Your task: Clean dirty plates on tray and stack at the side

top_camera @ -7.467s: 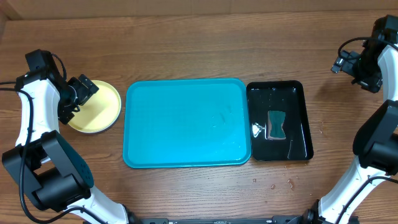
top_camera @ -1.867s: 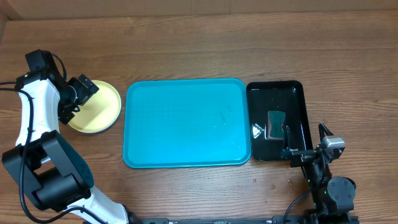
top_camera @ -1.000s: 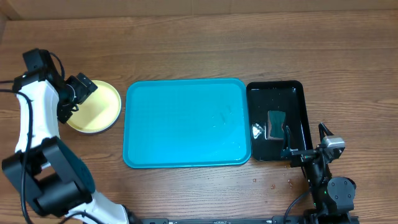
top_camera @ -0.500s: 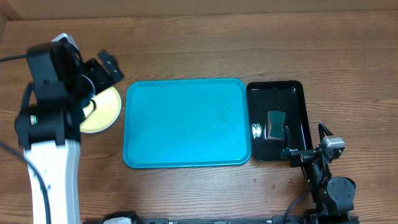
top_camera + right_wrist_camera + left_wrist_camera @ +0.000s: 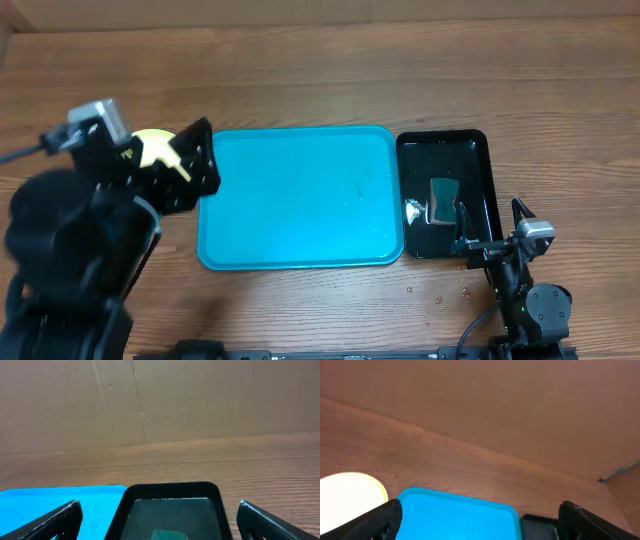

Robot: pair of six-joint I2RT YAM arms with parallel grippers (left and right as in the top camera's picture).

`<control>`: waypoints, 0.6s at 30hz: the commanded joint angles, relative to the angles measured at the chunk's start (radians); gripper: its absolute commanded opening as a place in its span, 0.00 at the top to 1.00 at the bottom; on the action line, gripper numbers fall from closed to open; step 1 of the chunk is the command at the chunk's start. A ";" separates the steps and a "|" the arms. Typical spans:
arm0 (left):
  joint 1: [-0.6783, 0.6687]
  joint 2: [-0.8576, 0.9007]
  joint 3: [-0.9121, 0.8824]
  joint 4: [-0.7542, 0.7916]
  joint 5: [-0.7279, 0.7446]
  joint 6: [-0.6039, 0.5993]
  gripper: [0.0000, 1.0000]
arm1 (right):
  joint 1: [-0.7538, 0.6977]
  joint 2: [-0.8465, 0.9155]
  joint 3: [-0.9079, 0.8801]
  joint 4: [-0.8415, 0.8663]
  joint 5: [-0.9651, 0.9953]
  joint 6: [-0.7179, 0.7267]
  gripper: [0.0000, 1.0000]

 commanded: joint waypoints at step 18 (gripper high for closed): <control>0.017 -0.648 -0.872 0.155 -0.023 0.010 0.00 | 0.005 -0.012 -0.010 0.006 0.010 -0.006 0.00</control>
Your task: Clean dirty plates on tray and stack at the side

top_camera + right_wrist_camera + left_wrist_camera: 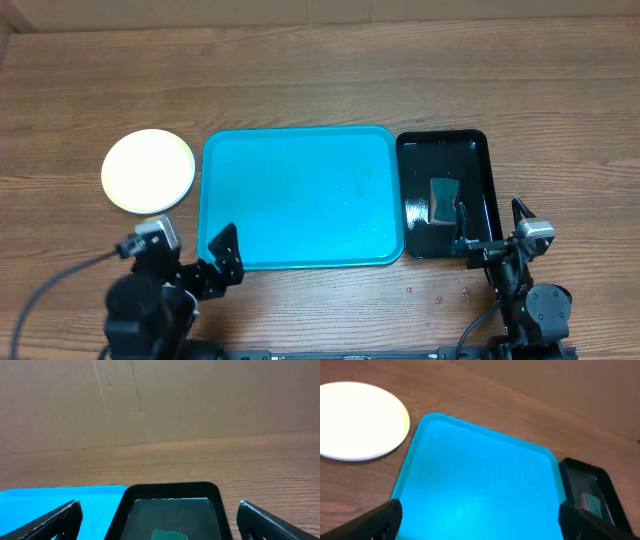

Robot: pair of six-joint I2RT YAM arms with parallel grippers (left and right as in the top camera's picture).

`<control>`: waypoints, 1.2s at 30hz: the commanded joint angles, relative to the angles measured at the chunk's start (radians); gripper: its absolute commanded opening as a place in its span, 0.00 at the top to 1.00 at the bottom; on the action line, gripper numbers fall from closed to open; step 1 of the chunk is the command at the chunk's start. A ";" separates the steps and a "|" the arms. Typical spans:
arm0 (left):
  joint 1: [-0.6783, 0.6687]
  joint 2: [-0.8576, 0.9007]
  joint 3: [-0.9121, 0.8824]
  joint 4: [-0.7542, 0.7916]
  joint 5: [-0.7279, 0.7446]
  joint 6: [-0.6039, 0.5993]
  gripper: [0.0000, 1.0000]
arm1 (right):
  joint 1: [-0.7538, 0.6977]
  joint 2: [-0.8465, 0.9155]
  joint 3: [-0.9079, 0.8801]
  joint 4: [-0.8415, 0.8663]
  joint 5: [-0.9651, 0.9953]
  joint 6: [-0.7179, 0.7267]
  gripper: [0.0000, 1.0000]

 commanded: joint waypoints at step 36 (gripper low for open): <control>0.059 -0.340 -0.715 0.824 -0.091 0.290 0.00 | 0.005 -0.012 -0.010 0.005 0.010 -0.006 0.00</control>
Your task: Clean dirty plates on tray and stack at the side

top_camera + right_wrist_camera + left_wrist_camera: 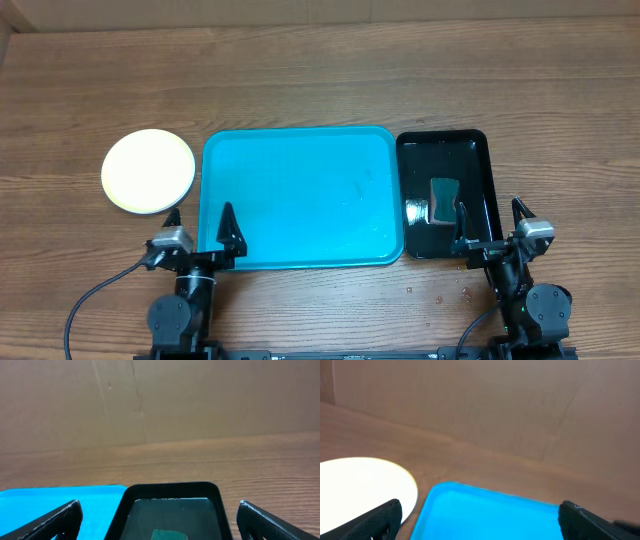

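Note:
A pale yellow plate [148,184] lies on the wood to the left of the blue tray [300,196]; the left wrist view shows the plate [362,487] and the tray [485,512] too. Nothing lies on the tray. My left gripper [201,228] stands open at the tray's near left corner, its fingertips [380,517] spread wide. My right gripper [491,222] stands open at the near end of the black tray [444,140], nothing between its fingers.
The black tray [172,491] holds water and a green sponge [444,198], whose top edge [170,535] shows in the right wrist view. Water drops [440,292] dot the table near the right arm. A brown cardboard wall [160,400] runs along the table's far edge.
My left arm has settled lower at the near edge of the table, its gripper now level and facing the far wall. The plate, trays and right arm are unchanged.
My left arm was first raised over the plate's spot left of the blue tray, gripper open. Then it had drawn back toward the table's near edge, leaving the plate lying there. Now it rests low at the tray's near left corner. The right arm stayed still throughout.

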Robot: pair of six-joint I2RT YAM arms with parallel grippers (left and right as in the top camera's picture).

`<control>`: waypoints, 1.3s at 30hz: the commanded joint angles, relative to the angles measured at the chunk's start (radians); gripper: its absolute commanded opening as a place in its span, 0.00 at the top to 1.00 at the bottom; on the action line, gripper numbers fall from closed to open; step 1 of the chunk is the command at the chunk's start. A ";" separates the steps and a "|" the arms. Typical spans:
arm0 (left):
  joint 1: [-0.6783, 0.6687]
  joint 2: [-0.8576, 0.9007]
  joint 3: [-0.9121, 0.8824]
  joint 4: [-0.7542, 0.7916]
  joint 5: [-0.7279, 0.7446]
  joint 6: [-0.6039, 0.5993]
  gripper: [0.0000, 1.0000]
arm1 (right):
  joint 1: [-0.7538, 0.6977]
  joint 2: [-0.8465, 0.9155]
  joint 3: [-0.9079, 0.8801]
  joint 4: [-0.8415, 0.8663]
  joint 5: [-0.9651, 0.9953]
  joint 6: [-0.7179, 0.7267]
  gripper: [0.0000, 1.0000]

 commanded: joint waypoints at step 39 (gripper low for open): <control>0.005 -0.011 -0.004 -0.061 0.038 0.303 0.00 | 0.005 -0.012 -0.010 0.005 0.010 -0.006 0.00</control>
